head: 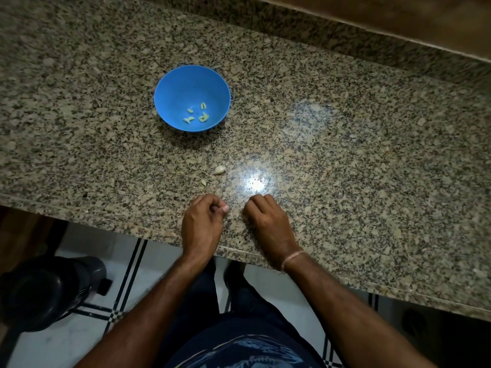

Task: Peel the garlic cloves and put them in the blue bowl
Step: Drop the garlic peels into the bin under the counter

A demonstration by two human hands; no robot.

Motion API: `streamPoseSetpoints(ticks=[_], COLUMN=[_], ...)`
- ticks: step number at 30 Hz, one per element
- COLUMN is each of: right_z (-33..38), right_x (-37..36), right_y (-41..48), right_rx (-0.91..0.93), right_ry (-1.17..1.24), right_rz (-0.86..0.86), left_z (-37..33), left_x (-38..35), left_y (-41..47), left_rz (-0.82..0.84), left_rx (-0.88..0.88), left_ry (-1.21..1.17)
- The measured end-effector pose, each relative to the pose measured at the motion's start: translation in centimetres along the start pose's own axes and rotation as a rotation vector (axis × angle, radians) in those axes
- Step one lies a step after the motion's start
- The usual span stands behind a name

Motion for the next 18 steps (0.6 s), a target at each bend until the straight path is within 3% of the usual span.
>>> streamPoseSetpoints(ticks=[10,11,15,18], right_z=[2.1,2.6,3.7,6.5], right_x=[-0.4,-0.5,-0.2,-0.9], right_y=[-0.2,-0.3,1.2,3.0], right_rx=[-0.111,-0.190,-0.728,-0.794], right_ry=[0.000,0.106,0.977,1.155], right_rz=[0.046,0.039,-0.013,0.058], left_z=[0.2,0.5,1.9,3.7], left_x=[0.2,0.5,2.4,4.5], left_y=[-0.8,-1.0,-1.8,-2.7], left_rz=[0.019,0.013,-0.047,-0.110], left_rx=[0.037,0.062,0.121,0.151], left_ry=[-0.085,-0.113,-0.200,-0.270])
Point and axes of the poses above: each hand's wrist, its own y-axis towards the middle knuckle, its own x-axis out of the back of the hand, z = x × y, the point moved 4 cm from there along y, towards the middle knuckle, and after that the axes turned 3 degrees about y, right-handed, at the moved point
